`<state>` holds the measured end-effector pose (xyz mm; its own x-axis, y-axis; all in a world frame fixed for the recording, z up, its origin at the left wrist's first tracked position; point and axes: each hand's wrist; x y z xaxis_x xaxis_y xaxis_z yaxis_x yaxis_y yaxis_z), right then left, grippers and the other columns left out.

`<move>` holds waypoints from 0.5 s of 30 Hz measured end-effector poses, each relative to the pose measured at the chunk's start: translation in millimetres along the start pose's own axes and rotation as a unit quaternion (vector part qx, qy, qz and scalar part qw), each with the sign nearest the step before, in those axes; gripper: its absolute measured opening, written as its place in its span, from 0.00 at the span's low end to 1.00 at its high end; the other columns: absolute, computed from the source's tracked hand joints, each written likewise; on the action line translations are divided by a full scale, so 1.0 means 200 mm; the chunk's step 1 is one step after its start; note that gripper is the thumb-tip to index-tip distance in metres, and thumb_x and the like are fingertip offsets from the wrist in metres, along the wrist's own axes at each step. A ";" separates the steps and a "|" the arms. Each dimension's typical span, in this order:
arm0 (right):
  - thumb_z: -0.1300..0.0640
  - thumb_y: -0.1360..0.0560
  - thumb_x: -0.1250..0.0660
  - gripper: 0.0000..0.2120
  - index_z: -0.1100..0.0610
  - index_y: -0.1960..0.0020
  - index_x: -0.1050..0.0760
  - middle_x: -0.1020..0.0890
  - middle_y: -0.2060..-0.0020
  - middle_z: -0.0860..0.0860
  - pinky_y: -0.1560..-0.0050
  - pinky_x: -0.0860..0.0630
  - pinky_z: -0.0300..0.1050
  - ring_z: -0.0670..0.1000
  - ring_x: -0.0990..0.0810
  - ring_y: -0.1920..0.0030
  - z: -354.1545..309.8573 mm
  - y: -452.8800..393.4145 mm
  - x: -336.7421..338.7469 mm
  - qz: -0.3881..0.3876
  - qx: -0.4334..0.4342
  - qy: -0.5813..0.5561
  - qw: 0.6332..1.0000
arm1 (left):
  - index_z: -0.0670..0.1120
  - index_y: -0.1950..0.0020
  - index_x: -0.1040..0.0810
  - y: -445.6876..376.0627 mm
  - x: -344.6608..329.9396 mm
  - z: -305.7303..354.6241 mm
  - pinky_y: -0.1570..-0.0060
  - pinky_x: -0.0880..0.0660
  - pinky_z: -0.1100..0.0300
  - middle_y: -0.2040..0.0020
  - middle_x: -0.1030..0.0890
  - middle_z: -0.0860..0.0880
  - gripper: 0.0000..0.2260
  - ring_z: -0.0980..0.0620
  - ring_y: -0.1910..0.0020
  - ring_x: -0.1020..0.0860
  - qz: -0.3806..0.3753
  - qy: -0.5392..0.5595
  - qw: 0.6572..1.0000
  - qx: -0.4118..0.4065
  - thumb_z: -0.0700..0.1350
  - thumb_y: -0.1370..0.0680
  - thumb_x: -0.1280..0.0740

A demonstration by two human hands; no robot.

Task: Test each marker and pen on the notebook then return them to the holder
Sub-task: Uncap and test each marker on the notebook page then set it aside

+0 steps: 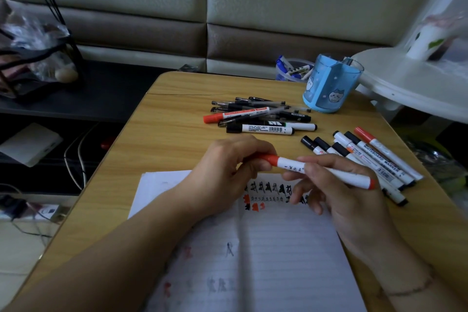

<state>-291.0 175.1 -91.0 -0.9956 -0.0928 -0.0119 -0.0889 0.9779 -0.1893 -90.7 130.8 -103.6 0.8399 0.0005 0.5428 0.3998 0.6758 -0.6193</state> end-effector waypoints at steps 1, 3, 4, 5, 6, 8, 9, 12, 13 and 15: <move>0.51 0.29 0.32 0.10 0.55 0.52 0.17 0.14 0.57 0.59 0.75 0.30 0.41 0.58 0.17 0.66 0.00 0.00 0.00 -0.005 0.004 -0.001 1.000 | 0.42 0.48 0.19 0.00 0.00 0.01 0.59 0.31 0.71 0.60 0.23 0.56 0.06 0.64 0.63 0.26 -0.005 -0.002 1.000 -0.002 0.36 0.23 0.33; 0.50 0.28 0.31 0.09 0.54 0.52 0.17 0.14 0.57 0.58 0.74 0.29 0.41 0.58 0.16 0.64 -0.01 0.01 0.01 -0.008 0.007 0.001 1.000 | 0.41 0.48 0.18 -0.01 -0.01 0.02 0.59 0.33 0.72 0.60 0.24 0.57 0.06 0.66 0.62 0.27 -0.011 -0.010 1.000 -0.004 0.36 0.23 0.33; 0.50 0.28 0.29 0.09 0.54 0.52 0.17 0.14 0.57 0.58 0.74 0.29 0.41 0.58 0.16 0.63 -0.01 0.01 0.01 -0.010 0.009 0.005 1.000 | 0.42 0.48 0.18 -0.01 -0.01 0.02 0.59 0.34 0.73 0.61 0.24 0.57 0.06 0.66 0.62 0.28 -0.014 -0.013 1.000 -0.004 0.36 0.23 0.33; 0.48 0.29 0.28 0.11 0.54 0.52 0.17 0.14 0.57 0.58 0.74 0.28 0.41 0.58 0.15 0.63 -0.01 0.01 0.01 -0.012 0.014 0.010 1.000 | 0.42 0.48 0.18 -0.01 -0.01 0.02 0.60 0.35 0.73 0.61 0.24 0.57 0.06 0.66 0.62 0.28 -0.016 -0.013 1.000 -0.003 0.37 0.23 0.33; 0.45 0.30 0.28 0.14 0.54 0.51 0.17 0.14 0.57 0.58 0.74 0.28 0.41 0.58 0.15 0.62 -0.01 0.02 0.02 -0.015 0.017 0.016 1.000 | 0.42 0.49 0.18 -0.01 -0.01 0.02 0.60 0.35 0.73 0.62 0.24 0.57 0.06 0.66 0.63 0.28 -0.018 -0.013 1.000 -0.002 0.37 0.22 0.33; 0.43 0.31 0.28 0.16 0.53 0.51 0.17 0.14 0.58 0.58 0.74 0.27 0.40 0.58 0.15 0.62 -0.01 0.02 0.01 -0.020 0.027 0.029 0.999 | 0.42 0.49 0.18 -0.01 -0.01 0.02 0.61 0.35 0.73 0.62 0.25 0.56 0.06 0.65 0.63 0.28 -0.026 -0.013 1.000 -0.001 0.37 0.22 0.34; 0.44 0.30 0.28 0.15 0.53 0.51 0.17 0.14 0.58 0.57 0.73 0.27 0.40 0.57 0.15 0.62 -0.01 0.02 0.01 -0.021 0.034 0.038 0.999 | 0.42 0.49 0.18 -0.01 -0.01 0.02 0.61 0.35 0.73 0.62 0.25 0.57 0.06 0.66 0.63 0.28 -0.032 -0.012 0.999 0.000 0.37 0.22 0.34; 0.53 0.25 0.29 0.07 0.56 0.51 0.17 0.14 0.59 0.56 0.72 0.26 0.38 0.56 0.14 0.61 -0.01 0.02 0.01 -0.018 0.041 0.060 0.997 | 0.41 0.49 0.18 0.00 -0.01 0.02 0.60 0.36 0.74 0.61 0.26 0.60 0.06 0.67 0.63 0.28 -0.043 -0.014 0.999 0.001 0.36 0.22 0.35; 0.55 0.25 0.30 0.06 0.56 0.51 0.17 0.14 0.59 0.56 0.72 0.26 0.38 0.57 0.14 0.61 0.00 0.01 0.02 -0.023 0.038 0.064 0.997 | 0.41 0.49 0.18 0.00 -0.01 0.01 0.60 0.35 0.73 0.61 0.25 0.59 0.06 0.66 0.62 0.28 -0.040 -0.015 0.999 0.001 0.36 0.22 0.35; 0.54 0.26 0.28 0.07 0.54 0.50 0.17 0.14 0.58 0.57 0.72 0.27 0.39 0.56 0.15 0.61 -0.01 0.01 0.02 -0.040 0.033 0.052 0.997 | 0.41 0.48 0.18 0.00 -0.01 0.01 0.59 0.33 0.70 0.61 0.22 0.55 0.06 0.62 0.62 0.26 -0.019 -0.018 1.000 -0.005 0.39 0.21 0.35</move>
<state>-294.3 176.1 -90.2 -0.9832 -0.1476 0.1071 -0.1703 0.9533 -0.2495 -93.7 132.1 -103.8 0.8102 0.0015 0.5862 0.4350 0.6687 -0.6030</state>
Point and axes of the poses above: each hand's wrist, its own y-axis away from the middle knuckle, its own x-axis out of the back of the hand, z = x × y
